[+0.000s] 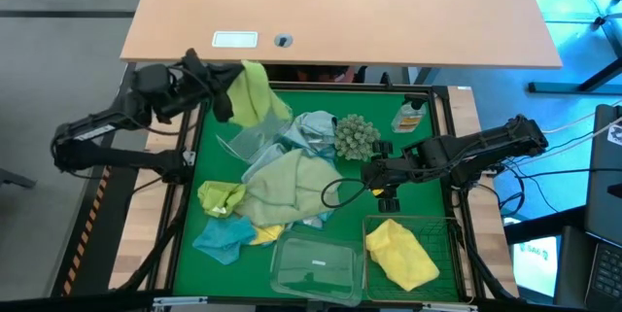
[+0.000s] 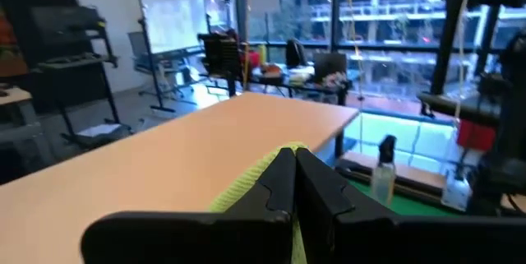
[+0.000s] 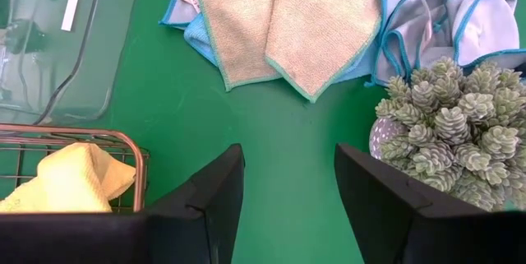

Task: Sort microfiber towel by color & place in baskets
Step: Put the green microfiber cloth into the top transparent bin

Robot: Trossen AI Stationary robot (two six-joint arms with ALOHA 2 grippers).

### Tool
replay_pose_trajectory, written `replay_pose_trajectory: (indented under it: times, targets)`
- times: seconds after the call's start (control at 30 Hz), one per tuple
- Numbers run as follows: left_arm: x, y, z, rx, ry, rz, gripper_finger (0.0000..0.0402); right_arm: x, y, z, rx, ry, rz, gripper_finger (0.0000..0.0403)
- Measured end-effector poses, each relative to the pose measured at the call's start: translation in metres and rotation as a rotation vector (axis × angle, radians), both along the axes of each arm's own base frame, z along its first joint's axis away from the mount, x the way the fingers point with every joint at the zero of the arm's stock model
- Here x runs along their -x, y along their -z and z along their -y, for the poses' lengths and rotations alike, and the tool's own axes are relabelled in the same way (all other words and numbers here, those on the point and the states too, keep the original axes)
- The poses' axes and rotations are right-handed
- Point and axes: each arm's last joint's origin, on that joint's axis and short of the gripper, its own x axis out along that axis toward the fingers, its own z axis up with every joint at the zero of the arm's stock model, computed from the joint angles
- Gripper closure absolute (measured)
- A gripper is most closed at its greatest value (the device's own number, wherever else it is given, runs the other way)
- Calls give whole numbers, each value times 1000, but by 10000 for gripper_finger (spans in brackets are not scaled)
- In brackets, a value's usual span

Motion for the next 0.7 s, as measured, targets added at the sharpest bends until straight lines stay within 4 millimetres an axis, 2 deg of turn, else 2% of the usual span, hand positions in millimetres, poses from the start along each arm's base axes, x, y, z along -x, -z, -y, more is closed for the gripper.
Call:
replay_pose_trajectory:
  times: [0.2, 0.4, 0.7]
  targets:
    - [6, 5, -2, 23, -21, -49, 402, 0, 0, 0, 0, 0, 0, 214]
    - [1, 30, -4, 164, -39, -243, 401, 0, 0, 0, 0, 0, 0, 214]
    - [-19, 63, -11, 310, -71, -489, 401, 0, 0, 0, 0, 0, 0, 214]
